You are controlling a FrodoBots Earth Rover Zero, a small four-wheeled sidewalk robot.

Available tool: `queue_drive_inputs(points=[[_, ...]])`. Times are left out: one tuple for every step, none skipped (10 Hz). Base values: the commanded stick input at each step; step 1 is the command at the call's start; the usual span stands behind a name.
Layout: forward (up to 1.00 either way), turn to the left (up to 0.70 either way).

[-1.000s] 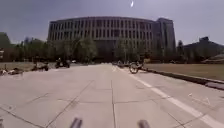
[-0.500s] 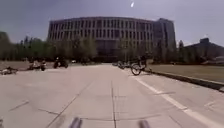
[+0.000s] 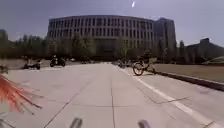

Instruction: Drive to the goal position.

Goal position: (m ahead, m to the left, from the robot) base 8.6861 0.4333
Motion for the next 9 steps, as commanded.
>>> queue_drive_inputs(points=[[1.00,0.40],[1.00,0.07],[1.00,0.00],[1.00,0.00],[1.00,0.00],[1.00,0.00],[1.00,0.00],[1.00,0.00],[1.00,0.00]])
